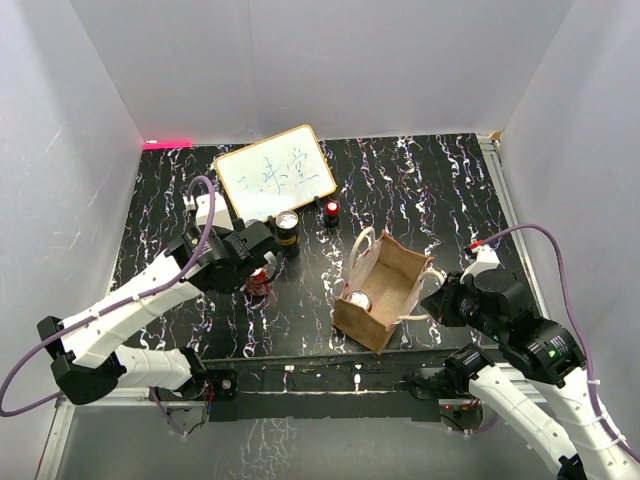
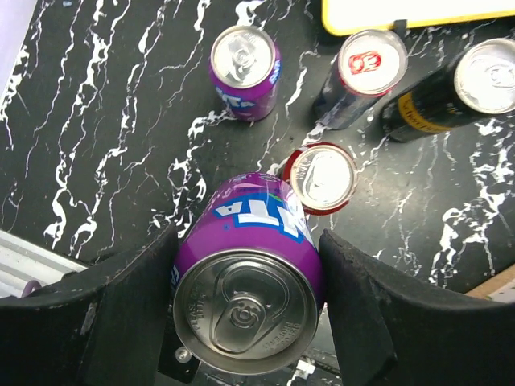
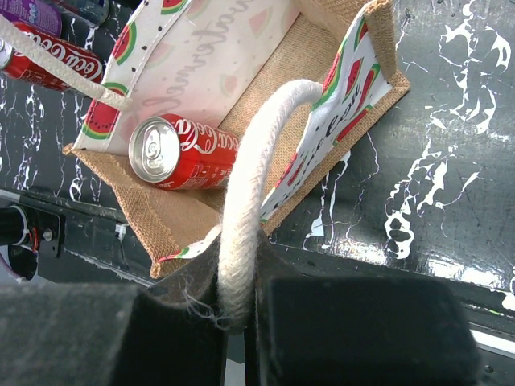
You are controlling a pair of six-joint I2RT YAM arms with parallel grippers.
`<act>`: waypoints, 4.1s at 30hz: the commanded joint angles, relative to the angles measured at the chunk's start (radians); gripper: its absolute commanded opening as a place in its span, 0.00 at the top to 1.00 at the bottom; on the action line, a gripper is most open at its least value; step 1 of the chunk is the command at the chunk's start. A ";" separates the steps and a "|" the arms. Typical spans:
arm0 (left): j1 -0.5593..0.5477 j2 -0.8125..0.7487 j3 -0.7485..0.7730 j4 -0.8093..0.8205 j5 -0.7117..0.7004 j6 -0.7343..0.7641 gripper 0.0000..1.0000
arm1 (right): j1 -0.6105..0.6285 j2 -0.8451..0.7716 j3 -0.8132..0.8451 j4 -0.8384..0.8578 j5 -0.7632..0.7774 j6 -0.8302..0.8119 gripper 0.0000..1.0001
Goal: Take the beverage out of the canvas bag
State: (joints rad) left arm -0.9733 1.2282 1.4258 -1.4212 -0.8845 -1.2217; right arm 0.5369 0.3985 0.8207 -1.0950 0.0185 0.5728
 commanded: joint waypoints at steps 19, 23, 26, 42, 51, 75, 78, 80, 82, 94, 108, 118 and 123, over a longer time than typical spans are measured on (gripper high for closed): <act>0.294 -0.049 -0.377 0.307 0.197 -0.083 1.00 | 0.010 -0.011 -0.003 0.065 -0.006 -0.016 0.92; 0.396 -0.093 -0.437 0.414 0.233 -0.043 1.00 | 0.012 -0.012 -0.003 0.069 -0.004 -0.016 0.92; 0.460 -0.072 -0.445 0.414 0.234 -0.044 1.00 | 0.012 -0.010 -0.005 0.068 -0.002 -0.013 0.92; 0.581 -0.017 -0.492 0.564 0.248 0.012 1.00 | 0.012 -0.017 -0.009 0.061 0.005 0.006 0.92; 0.585 0.007 -0.533 0.576 0.245 -0.009 0.96 | 0.012 -0.020 -0.010 0.063 0.001 0.001 0.92; 0.585 -0.215 -0.291 0.519 0.674 0.118 0.04 | 0.013 -0.025 -0.021 0.069 -0.008 0.004 0.91; 0.584 -0.257 -0.334 0.652 0.820 0.078 0.04 | 0.013 -0.024 -0.027 0.069 -0.016 0.003 0.91; 0.585 -0.247 -0.341 0.720 0.895 0.046 0.03 | 0.013 -0.023 -0.029 0.069 -0.020 0.002 0.91; 0.582 -0.204 -0.334 0.774 0.969 0.003 0.03 | 0.012 -0.024 -0.033 0.073 -0.025 0.001 0.91; 0.281 0.211 0.126 0.930 0.972 0.111 0.03 | 0.014 -0.034 -0.035 0.081 -0.030 -0.005 0.90; -0.272 0.487 0.400 0.826 0.447 0.374 0.20 | 0.015 -0.048 -0.035 0.080 -0.009 0.013 0.88; -0.334 0.546 0.546 0.556 0.282 0.404 0.28 | 0.015 -0.044 -0.035 0.079 -0.011 0.010 0.88; -0.332 0.417 0.472 0.665 0.213 0.430 0.31 | 0.014 -0.043 -0.038 0.083 -0.014 0.010 0.88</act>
State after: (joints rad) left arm -1.3098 1.8164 1.9186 -0.8070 -0.5667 -0.8295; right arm 0.5442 0.3614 0.7872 -1.0710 0.0006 0.5816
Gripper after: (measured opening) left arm 0.727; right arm 0.119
